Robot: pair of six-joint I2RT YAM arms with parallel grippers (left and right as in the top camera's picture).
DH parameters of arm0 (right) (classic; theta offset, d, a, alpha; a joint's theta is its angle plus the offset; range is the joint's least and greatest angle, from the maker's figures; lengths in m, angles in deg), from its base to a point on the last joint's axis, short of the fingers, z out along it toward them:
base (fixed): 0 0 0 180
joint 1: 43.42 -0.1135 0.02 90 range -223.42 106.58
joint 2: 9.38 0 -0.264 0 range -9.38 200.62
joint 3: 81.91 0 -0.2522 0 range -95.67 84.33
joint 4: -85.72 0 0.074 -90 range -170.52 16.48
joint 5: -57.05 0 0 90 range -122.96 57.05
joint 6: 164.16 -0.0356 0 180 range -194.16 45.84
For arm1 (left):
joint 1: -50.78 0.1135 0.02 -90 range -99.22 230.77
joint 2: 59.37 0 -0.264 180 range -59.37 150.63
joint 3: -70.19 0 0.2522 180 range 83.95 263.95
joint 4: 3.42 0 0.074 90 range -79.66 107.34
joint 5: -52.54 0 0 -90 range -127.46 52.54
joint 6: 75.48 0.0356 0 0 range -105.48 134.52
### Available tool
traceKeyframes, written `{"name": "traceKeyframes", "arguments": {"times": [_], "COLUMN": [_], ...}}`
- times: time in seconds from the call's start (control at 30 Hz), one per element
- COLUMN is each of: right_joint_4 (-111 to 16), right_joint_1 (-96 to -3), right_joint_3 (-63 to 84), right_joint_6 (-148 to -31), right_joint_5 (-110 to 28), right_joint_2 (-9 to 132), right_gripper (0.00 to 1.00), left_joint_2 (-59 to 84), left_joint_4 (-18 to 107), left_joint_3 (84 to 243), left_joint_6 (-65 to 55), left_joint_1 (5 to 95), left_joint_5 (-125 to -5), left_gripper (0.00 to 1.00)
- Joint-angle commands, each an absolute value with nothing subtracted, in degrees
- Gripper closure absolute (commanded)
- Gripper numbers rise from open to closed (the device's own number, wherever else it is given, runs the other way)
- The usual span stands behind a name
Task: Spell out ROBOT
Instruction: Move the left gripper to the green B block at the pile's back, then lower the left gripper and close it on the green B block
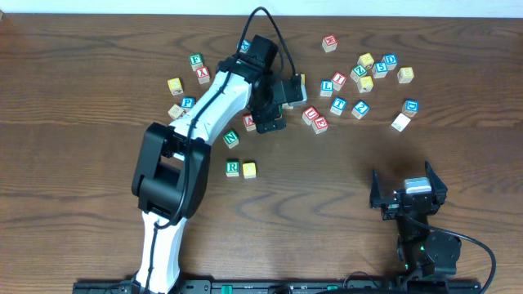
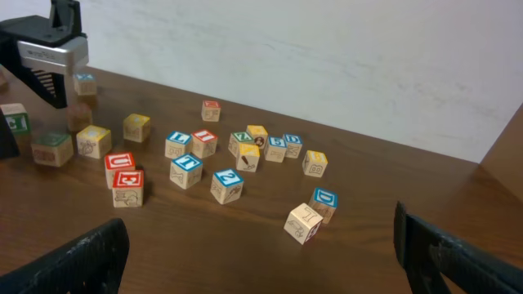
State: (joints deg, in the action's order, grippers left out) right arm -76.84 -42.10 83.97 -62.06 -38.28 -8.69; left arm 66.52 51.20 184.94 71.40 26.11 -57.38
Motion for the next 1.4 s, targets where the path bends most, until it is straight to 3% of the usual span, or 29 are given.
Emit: {"name": "traceKeyframes", "arguments": {"times": [0.0,0.33,0.63,1.37], "right_joint_4": [-76.53,-76.53,-76.53,-76.53], "right_joint_1": [-41.9,-41.92,-41.92,-41.92], "right_joint_3": [84.01,84.01,84.01,84.01], "right_joint_6": [-62.98,-62.98,-62.98,-62.98], "right_joint_5": [-38.01,-38.04,-38.04,-38.04], "right_joint_2": [-8.99,-8.99,-8.99,-8.99], "right_gripper": [0.01,0.01,0.01,0.01], "left_joint_2": [67.26,67.79,69.16,71.37], "left_joint_4": [50.39,49.08,49.85,50.29], "left_joint_3": [185.99,185.99,185.99,185.97], "left_joint_6": [71.88,71.88,71.21,70.79], "left_joint_1": [27.6,28.16,28.1,27.95], "left_joint_5": [-59.55,-60.73,-61.51,-65.56], "left_gripper": [0.02,0.01,0.11,0.13]}}
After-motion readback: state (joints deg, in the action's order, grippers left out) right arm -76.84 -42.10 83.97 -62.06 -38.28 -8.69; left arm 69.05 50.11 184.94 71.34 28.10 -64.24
